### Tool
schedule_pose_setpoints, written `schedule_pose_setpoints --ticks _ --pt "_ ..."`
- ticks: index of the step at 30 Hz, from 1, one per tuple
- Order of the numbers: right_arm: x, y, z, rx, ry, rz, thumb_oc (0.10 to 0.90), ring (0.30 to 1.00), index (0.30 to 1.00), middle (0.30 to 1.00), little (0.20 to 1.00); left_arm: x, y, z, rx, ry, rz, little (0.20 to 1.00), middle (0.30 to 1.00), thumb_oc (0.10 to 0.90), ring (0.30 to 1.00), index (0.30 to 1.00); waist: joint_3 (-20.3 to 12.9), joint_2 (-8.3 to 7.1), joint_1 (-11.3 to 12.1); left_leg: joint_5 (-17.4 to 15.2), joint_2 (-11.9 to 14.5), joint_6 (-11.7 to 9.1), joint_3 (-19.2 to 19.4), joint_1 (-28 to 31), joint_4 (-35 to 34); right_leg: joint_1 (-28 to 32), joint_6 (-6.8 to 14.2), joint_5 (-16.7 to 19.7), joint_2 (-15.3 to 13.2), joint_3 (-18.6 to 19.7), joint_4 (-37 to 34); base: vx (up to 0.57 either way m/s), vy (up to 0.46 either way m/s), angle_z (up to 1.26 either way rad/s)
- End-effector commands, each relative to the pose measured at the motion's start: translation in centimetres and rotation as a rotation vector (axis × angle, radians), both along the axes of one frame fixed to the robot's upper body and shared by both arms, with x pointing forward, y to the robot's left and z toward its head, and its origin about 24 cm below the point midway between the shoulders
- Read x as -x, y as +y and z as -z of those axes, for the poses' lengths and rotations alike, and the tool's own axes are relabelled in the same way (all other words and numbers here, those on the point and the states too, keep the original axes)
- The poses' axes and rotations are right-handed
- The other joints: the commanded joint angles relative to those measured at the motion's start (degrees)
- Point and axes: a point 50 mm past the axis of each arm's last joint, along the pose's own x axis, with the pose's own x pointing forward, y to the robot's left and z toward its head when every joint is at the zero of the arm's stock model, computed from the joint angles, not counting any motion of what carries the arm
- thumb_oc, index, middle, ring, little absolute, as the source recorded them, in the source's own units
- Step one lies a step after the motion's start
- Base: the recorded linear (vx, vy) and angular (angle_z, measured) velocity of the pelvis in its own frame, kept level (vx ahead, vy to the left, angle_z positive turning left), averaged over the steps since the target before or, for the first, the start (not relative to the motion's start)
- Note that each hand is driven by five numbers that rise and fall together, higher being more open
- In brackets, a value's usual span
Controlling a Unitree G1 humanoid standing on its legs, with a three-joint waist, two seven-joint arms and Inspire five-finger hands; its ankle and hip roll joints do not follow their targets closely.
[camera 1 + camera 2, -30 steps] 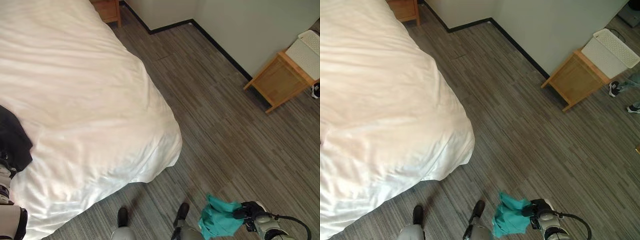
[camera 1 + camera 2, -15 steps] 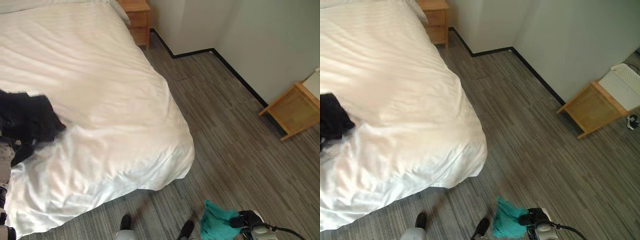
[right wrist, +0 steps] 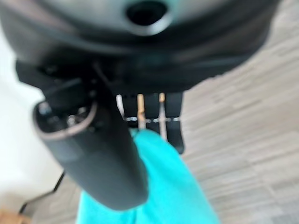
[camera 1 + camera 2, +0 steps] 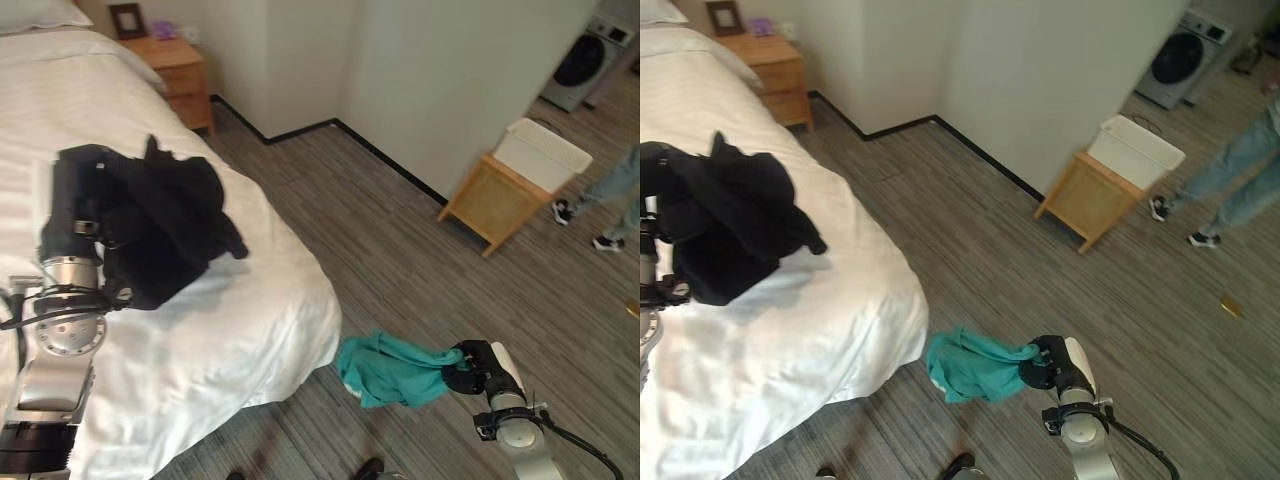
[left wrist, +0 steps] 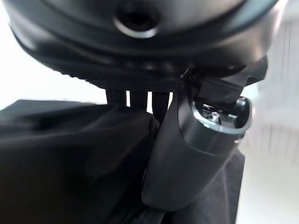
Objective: Pick up bed clothes into laundry basket.
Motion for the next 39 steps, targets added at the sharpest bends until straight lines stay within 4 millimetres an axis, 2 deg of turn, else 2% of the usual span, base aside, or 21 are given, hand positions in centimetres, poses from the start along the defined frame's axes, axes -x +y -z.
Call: schedule_pose_setpoints --ticks 1,2,7,9,10,11,13,15,17,18,19,22,23,25,27,28,29,31,35,38,39 --pt "-2.2 0.0 -4.5 0.111 -0.201 -0.095 0.400 0.300 0.300 0.300 0.300 -0.1 -3.3 -11.1 -0.069 -0.510 0.121 0.300 0.300 0.400 0.300 0.300 -1.8 2.16 -0.4 -2.1 2.8 0.0 0.2 -2.0 -1.1 8.2 10.1 10.5 -6.7 -2.2 -10.8 0.11 -0.215 -0.90" --pt "-2.9 1.1 -4.6 0.114 -0.209 -0.148 0.400 0.300 0.300 0.300 0.300 -0.4 -3.9 -11.4 -0.098 -0.521 0.113 0.300 0.300 0.400 0.300 0.300 -1.8 3.37 -1.0 -2.9 4.3 -0.8 1.4 -0.5 -1.3 7.1 10.1 9.9 -6.2 -1.4 -11.9 0.12 -0.173 -0.83" --pt "-4.1 2.6 -5.2 0.103 -0.250 -0.203 0.400 0.300 0.300 0.300 0.300 -0.9 -3.2 -11.8 -0.179 -0.531 -0.002 0.300 0.300 0.400 0.300 0.300 -1.3 4.23 -0.6 -2.6 6.7 -2.6 4.8 1.0 -1.0 5.6 10.1 9.0 -5.4 -1.5 -12.9 0.11 -0.158 -1.11" --pt "-4.1 3.1 -6.0 0.108 -0.299 -0.220 0.400 0.300 0.300 0.300 0.300 -1.0 -2.0 -8.0 -0.047 -0.446 -0.052 0.300 0.300 0.400 0.300 0.300 -0.5 4.70 -0.8 -1.4 9.9 -4.4 5.4 1.7 -0.8 4.4 10.1 8.0 -4.1 -1.5 -12.0 0.25 -0.341 -1.14" --pt "-4.1 3.1 -6.0 0.113 -0.295 -0.224 0.400 0.300 0.300 0.300 0.300 -0.9 -1.9 -7.8 -0.042 -0.443 -0.056 0.300 0.300 0.400 0.300 0.300 -0.8 5.18 -1.0 -1.3 10.2 -4.6 5.4 1.6 -0.8 4.3 10.1 7.9 -3.8 -1.6 -11.9 0.22 -0.268 -1.02" --pt "-4.4 3.1 -6.9 0.106 -0.356 -0.209 0.400 0.300 0.300 0.300 0.300 0.0 -2.1 -2.4 0.094 -0.319 -0.049 0.300 0.300 0.400 0.300 0.300 0.3 5.56 -0.7 1.4 13.2 -5.5 5.1 0.8 1.8 3.9 9.5 5.8 -1.9 -1.7 -11.8 0.16 -0.173 -0.83" --pt "-4.6 3.3 -7.2 0.122 -0.364 -0.230 0.400 0.300 0.300 0.300 0.300 1.3 -2.2 0.3 0.161 -0.250 -0.044 0.300 0.300 0.400 0.300 0.300 -0.1 7.25 -0.4 3.9 15.8 -6.5 4.4 -0.8 4.5 3.8 8.4 4.2 0.7 -1.0 -12.7 0.15 -0.170 -0.76" --pt "-5.3 3.4 -7.9 0.145 -0.387 -0.253 0.400 0.300 0.300 0.300 0.300 2.9 -2.8 5.6 0.277 -0.067 -0.035 0.300 0.300 0.400 0.300 0.300 0.1 8.05 2.0 7.8 17.1 -5.6 -4.8 -4.6 17.7 3.5 4.4 1.4 5.9 2.1 -15.3 0.24 -0.207 -1.08" --pt "-5.1 3.2 -8.6 0.186 -0.401 -0.284 0.400 0.300 0.300 0.300 0.300 4.1 -4.1 9.3 0.355 0.081 -0.001 0.300 0.300 0.400 0.300 0.300 1.3 5.43 3.8 7.8 12.7 -2.6 -16.0 -10.1 37.6 3.5 -0.1 -0.8 7.5 3.6 -15.8 0.22 -0.322 -1.85" --pt "-5.1 3.1 -9.0 0.196 -0.416 -0.283 0.400 0.300 0.300 0.300 0.300 4.4 -4.5 10.6 0.374 0.137 0.000 0.300 0.300 0.400 0.300 0.300 2.4 4.11 5.0 6.3 10.8 -2.6 -19.4 -13.2 46.9 4.7 -0.8 -2.6 8.4 5.0 -16.1 0.25 -0.428 -2.13" --pt "-5.2 3.3 -9.5 0.185 -0.445 -0.279 0.400 0.300 0.300 0.300 0.300 5.1 -5.2 12.8 0.419 0.228 -0.006 0.300 0.300 0.400 0.300 0.300 4.7 1.24 6.6 2.5 5.5 -0.9 -22.0 -19.2 61.9 6.0 -2.1 -3.2 7.9 5.7 -16.0 0.27 -0.304 -1.71" --pt "-5.2 3.5 -10.1 0.181 -0.474 -0.273 0.400 0.300 0.300 0.300 0.300 6.1 -5.2 14.6 0.421 0.308 -0.027 0.300 0.300 0.400 0.300 0.300 5.6 1.11 8.6 -2.2 0.2 -0.2 -22.5 -25.4 68.7 7.6 -1.9 -4.2 9.9 7.2 -16.1 0.16 -0.060 -1.02" --pt "-5.2 3.7 -10.4 0.176 -0.495 -0.276 0.400 0.300 0.300 0.300 0.300 6.6 -5.1 15.2 0.424 0.338 -0.043 0.300 0.300 0.400 0.300 0.300 6.0 1.27 9.8 -2.6 -0.6 0.0 -22.1 -28.1 68.3 8.8 -1.5 -4.7 11.1 7.9 -16.3 0.38 0.043 -0.73" --pt "-5.8 4.4 -11.7 0.158 -0.570 -0.285 0.400 0.300 0.300 0.300 0.300 6.8 -4.5 15.6 0.426 0.354 -0.066 0.300 0.300 0.400 0.300 0.300 6.8 1.53 13.3 -4.4 1.0 1.4 -20.3 -33.7 56.7 11.6 -0.3 -7.0 13.2 9.5 -16.7 0.45 0.125 -0.57" --pt "-6.3 4.7 -12.6 0.171 -0.610 -0.303 0.400 0.300 0.300 0.300 0.300 6.9 -4.3 16.0 0.413 0.381 -0.068 0.300 0.300 0.400 0.300 0.300 6.5 1.96 16.1 -4.6 0.7 3.0 -18.1 -33.7 35.2 13.6 1.1 -8.2 14.5 10.6 -16.7 0.50 0.209 -0.73" --pt "-6.7 4.9 -13.1 0.181 -0.631 -0.320 0.400 0.300 0.300 0.300 0.300 6.9 -4.0 16.1 0.388 0.392 -0.071 0.300 0.300 0.400 0.300 0.300 6.0 2.33 17.5 -0.5 0.6 2.7 -17.0 -33.5 24.3 15.2 1.5 -9.4 15.7 11.1 -16.7 0.38 0.125 -0.61" --pt "-6.7 4.9 -13.1 0.181 -0.631 -0.321 0.400 0.300 0.300 0.300 0.300 6.9 -4.0 16.1 0.388 0.392 -0.072 0.300 0.300 0.400 0.300 0.300 6.3 1.96 17.6 0.5 0.2 2.6 -16.6 -32.3 22.4 15.3 1.5 -9.4 15.3 11.2 -16.7 0.42 0.111 -0.36" --pt "-7.7 5.7 -15.0 0.179 -0.715 -0.345 0.400 0.300 0.300 0.300 0.300 6.9 -3.8 16.5 0.359 0.419 -0.089 0.300 0.300 0.400 0.300 0.300 4.3 3.27 20.4 9.4 0.7 1.2 -12.0 -34.5 4.2 19.3 2.2 -12.4 18.9 11.3 -16.7 0.52 0.163 -0.27" --pt "-8.7 6.7 -16.3 0.169 -0.764 -0.358 0.400 0.300 0.300 0.300 0.300 6.7 -3.3 16.7 0.355 0.426 -0.123 0.300 0.300 0.400 0.300 0.300 3.4 1.91 22.6 10.9 2.0 1.6 -5.7 -37.9 -0.8 24.0 2.9 -16.3 19.8 11.8 -16.7 0.42 0.192 0.07" --pt "-8.8 7.8 -15.8 0.144 -0.754 -0.383 0.400 0.300 0.300 0.300 0.300 7.6 -2.5 16.9 0.337 0.450 -0.152 0.300 0.300 0.400 0.300 0.300 2.3 0.15 24.4 13.1 2.3 3.9 -2.0 -35.9 -0.1 25.4 4.2 -15.5 19.7 12.0 -16.7 0.42 0.245 -0.19" --pt "-8.5 7.8 -14.9 0.127 -0.721 -0.367 0.400 0.300 0.300 0.300 0.300 8.3 -1.8 17.2 0.316 0.478 -0.179 0.300 0.300 0.400 0.300 0.300 1.4 -2.56 25.4 14.5 1.2 5.2 -3.2 -34.0 -0.3 25.7 5.5 -15.0 18.7 13.1 -13.5 0.53 0.302 0.08"
